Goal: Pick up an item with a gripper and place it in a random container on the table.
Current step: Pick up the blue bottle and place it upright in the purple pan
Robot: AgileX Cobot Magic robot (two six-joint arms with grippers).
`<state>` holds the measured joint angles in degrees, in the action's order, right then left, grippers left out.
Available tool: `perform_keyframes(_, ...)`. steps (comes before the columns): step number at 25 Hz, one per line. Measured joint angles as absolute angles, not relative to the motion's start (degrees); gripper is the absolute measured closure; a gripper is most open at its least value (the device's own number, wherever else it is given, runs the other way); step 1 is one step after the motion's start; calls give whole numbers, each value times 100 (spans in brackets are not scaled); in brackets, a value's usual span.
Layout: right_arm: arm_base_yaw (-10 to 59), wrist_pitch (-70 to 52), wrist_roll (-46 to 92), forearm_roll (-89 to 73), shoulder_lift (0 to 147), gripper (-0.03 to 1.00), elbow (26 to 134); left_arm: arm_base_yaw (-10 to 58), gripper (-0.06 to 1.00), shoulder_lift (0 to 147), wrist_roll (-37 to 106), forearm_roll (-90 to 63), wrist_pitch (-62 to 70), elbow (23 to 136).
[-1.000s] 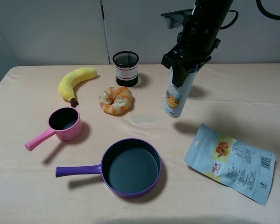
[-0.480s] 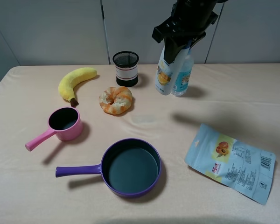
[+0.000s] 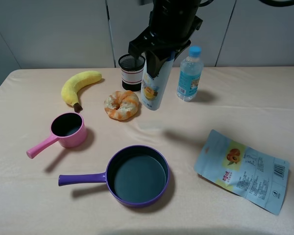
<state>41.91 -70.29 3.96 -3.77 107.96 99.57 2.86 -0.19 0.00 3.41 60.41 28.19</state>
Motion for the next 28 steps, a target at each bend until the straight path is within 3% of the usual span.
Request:
perform_keyframes(17,5588,-7059,-260,-357,10364,70,9159,286,7,-19,0,341,6041,2819)
perform_keyframes(28,5812,-6706,-424,-425,10357,70,8282,286,7,-19,0,341,6041,2819)
